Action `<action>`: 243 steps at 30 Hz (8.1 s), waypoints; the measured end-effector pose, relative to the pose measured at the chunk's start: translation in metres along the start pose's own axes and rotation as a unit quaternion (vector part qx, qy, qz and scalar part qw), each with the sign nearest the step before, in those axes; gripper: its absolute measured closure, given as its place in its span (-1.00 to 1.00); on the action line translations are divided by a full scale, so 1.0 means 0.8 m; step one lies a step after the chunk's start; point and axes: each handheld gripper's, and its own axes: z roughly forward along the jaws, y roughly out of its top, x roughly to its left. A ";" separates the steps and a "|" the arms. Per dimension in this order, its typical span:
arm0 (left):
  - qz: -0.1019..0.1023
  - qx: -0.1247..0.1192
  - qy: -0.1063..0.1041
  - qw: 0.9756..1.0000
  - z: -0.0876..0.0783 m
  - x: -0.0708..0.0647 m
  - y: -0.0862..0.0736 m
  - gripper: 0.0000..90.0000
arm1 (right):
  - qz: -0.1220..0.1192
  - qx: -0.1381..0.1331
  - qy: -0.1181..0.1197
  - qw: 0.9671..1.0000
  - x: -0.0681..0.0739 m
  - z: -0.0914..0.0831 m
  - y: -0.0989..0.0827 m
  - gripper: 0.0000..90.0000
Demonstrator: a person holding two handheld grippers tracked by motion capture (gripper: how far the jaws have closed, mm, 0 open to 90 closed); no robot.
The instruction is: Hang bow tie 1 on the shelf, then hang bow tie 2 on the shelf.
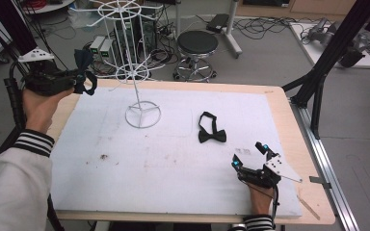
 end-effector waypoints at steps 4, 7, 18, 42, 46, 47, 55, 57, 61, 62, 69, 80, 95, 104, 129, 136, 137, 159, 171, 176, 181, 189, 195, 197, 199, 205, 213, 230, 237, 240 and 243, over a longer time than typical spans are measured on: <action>0.000 -0.001 0.000 1.000 0.005 0.001 0.005 0.64 | 0.001 0.000 0.000 1.000 0.000 0.000 0.000 -0.93; 0.000 -0.002 -0.001 1.000 0.008 0.001 0.009 0.64 | 0.002 0.001 0.000 1.000 0.000 0.000 0.000 -0.93; 0.010 0.006 -0.012 1.000 0.020 -0.010 0.016 0.64 | 0.000 0.000 -0.001 1.000 0.000 0.000 0.000 -0.93; 0.017 0.021 -0.036 0.999 0.055 -0.036 0.013 0.64 | 0.001 0.000 0.000 1.000 0.000 0.000 0.000 -0.93; 0.019 0.025 -0.037 0.999 0.057 -0.038 0.013 0.64 | 0.001 0.001 0.000 1.000 0.000 0.000 0.000 -0.93; 0.020 0.025 -0.038 0.999 0.057 -0.039 0.013 0.64 | 0.002 0.001 0.000 1.000 0.000 0.000 0.000 -0.93; 0.022 0.030 -0.037 0.999 0.059 -0.041 0.013 0.63 | 0.000 0.000 -0.001 1.000 0.000 0.000 0.000 -0.93; 0.022 0.031 -0.037 0.999 0.059 -0.043 0.013 0.62 | 0.001 0.001 -0.001 1.000 0.000 0.000 0.000 -0.93; 0.020 0.035 -0.026 0.999 0.060 -0.047 0.013 0.46 | 0.002 0.003 -0.001 1.000 0.000 0.000 0.000 -0.93; 0.019 0.035 -0.023 0.999 0.060 -0.048 0.014 0.35 | -0.001 0.002 -0.001 1.000 0.000 0.001 0.000 -0.93; 0.014 0.013 -0.015 1.000 0.045 -0.048 0.018 -0.05 | -0.004 0.002 -0.001 1.000 0.000 0.001 0.000 -0.93; 0.026 -0.034 -0.051 0.998 0.026 -0.043 0.013 -0.77 | -0.005 0.001 -0.004 1.000 0.000 0.001 0.000 -0.93; 0.053 -0.077 -0.115 0.989 -0.009 -0.052 -0.028 -0.96 | -0.005 0.002 -0.005 1.000 0.000 0.001 0.000 -0.93; 0.059 -0.097 -0.139 0.984 -0.020 -0.064 -0.064 -0.96 | -0.006 0.001 -0.006 1.000 0.001 0.001 0.000 -0.93; 0.044 -0.106 -0.161 0.980 -0.021 -0.076 -0.131 -0.96 | -0.005 0.002 -0.008 1.000 0.002 0.000 0.000 -0.93; 0.049 -0.100 -0.163 0.980 -0.021 -0.077 -0.132 -0.96 | -0.005 0.002 -0.008 1.000 0.001 0.000 0.000 -0.93; 0.050 -0.100 -0.163 0.980 -0.021 -0.077 -0.132 -0.96 | -0.004 0.002 -0.009 1.000 0.001 0.000 0.000 -0.93; 0.071 -0.098 -0.187 0.975 -0.006 -0.091 -0.132 -0.96 | 0.003 0.014 0.002 1.000 -0.006 -0.003 0.013 -0.93; 0.080 -0.096 -0.205 0.971 0.003 -0.098 -0.139 -0.96 | -0.006 0.061 0.060 0.996 -0.025 0.001 0.054 -0.93; 0.082 -0.097 -0.210 0.969 0.005 -0.101 -0.139 -0.96 | -0.012 0.081 0.078 0.994 -0.034 0.011 0.069 -0.93; 0.084 -0.097 -0.213 0.969 0.005 -0.102 -0.139 -0.96 | -0.028 0.106 0.092 0.990 -0.045 0.023 0.081 -0.93; 0.088 -0.098 -0.213 0.968 0.005 -0.104 -0.139 -0.96 | -0.036 0.154 0.119 0.980 -0.065 0.047 0.092 -0.93; 0.088 -0.096 -0.218 0.967 0.005 -0.104 -0.139 -0.96 | -0.057 0.187 0.142 0.970 -0.073 0.067 0.107 -0.93; 0.089 -0.094 -0.221 0.967 0.005 -0.104 -0.139 -0.96 | -0.061 0.195 0.148 0.968 -0.076 0.072 0.112 -0.93; 0.090 -0.092 -0.223 0.966 0.005 -0.103 -0.139 -0.96 | -0.071 0.202 0.153 0.965 -0.078 0.077 0.116 -0.93; 0.089 -0.088 -0.231 0.965 0.007 -0.104 -0.140 -0.96 | -0.091 0.213 0.169 0.958 -0.084 0.089 0.127 -0.93; 0.095 -0.086 -0.235 0.964 0.009 -0.107 -0.140 -0.96 | -0.126 0.246 0.202 0.940 -0.085 0.111 0.130 -0.93; 0.097 -0.081 -0.237 0.963 0.012 -0.112 -0.142 -0.96 | -0.195 0.349 0.231 0.887 -0.077 0.173 0.119 -0.92; 0.097 -0.081 -0.237 0.963 0.014 -0.113 -0.142 -0.96 | -0.206 0.375 0.234 0.873 -0.072 0.185 0.106 -0.92; 0.098 -0.079 -0.237 0.963 0.014 -0.114 -0.142 -0.96 | -0.210 0.382 0.232 0.870 -0.068 0.191 0.101 -0.92; 0.099 -0.078 -0.238 0.963 0.014 -0.115 -0.142 -0.96 | -0.212 0.390 0.229 0.866 -0.066 0.196 0.096 -0.92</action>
